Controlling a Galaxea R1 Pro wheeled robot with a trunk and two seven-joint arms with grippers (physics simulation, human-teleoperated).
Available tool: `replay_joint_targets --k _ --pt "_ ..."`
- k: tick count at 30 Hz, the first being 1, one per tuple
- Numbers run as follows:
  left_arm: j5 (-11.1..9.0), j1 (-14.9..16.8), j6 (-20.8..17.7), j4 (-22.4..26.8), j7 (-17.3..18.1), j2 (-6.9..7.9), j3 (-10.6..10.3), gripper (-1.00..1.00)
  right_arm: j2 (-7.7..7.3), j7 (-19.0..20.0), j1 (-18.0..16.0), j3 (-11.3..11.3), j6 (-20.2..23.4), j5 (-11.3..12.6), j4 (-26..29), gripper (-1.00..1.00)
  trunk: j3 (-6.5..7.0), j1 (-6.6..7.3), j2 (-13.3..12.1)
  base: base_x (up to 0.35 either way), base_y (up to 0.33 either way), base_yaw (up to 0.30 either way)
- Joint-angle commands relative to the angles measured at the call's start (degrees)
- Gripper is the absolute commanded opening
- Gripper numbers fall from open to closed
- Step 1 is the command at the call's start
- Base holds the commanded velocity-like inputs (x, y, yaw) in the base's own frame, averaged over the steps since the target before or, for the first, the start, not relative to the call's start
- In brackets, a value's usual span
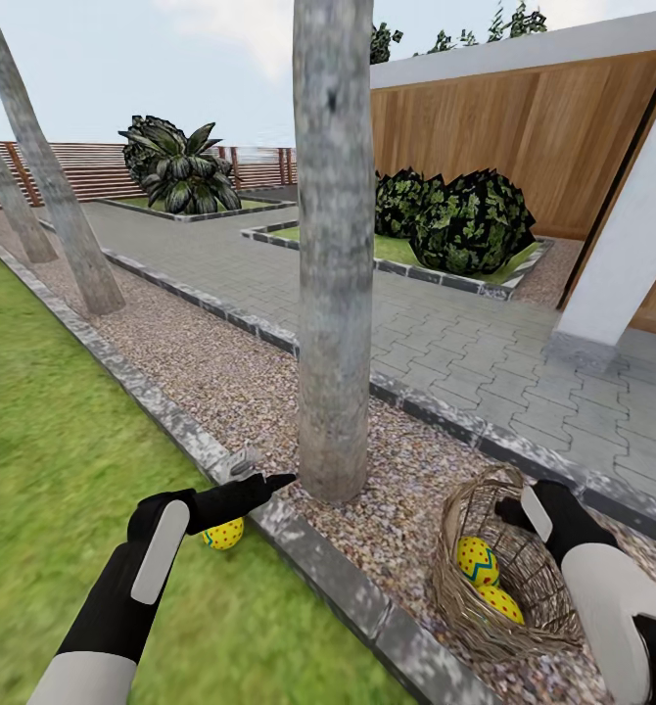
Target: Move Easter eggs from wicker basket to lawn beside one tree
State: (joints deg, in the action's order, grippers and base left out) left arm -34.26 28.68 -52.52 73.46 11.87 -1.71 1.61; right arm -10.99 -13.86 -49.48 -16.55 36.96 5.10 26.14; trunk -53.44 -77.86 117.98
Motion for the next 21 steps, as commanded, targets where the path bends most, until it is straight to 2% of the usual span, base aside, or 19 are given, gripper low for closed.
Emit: replay_joint_targets --k 1,13,21 --pt "0.33 0.03 -0.31 0.02 0.43 -0.05 0.16 1.00 0.01 -0.38 -0.15 -0.05 0.15 0.51 0.03 1.00 -0.05 0.01 0.02 0.000 0.000 0.000" --pt "0.33 0.02 -0.37 0.02 0.43 -0.05 0.26 1.00 0.16 -0.47 -0.36 -0.10 0.42 0.44 0.45 1.00 -0.03 0.01 0.02 0.000 0.000 -0.004" --pt "0.33 0.01 -0.39 0.02 0.43 -0.05 0.41 1.00 0.09 -0.38 -0.36 -0.48 0.57 0.57 0.80 1.00 0.48 0.01 0.02 0.000 0.000 -0.199"
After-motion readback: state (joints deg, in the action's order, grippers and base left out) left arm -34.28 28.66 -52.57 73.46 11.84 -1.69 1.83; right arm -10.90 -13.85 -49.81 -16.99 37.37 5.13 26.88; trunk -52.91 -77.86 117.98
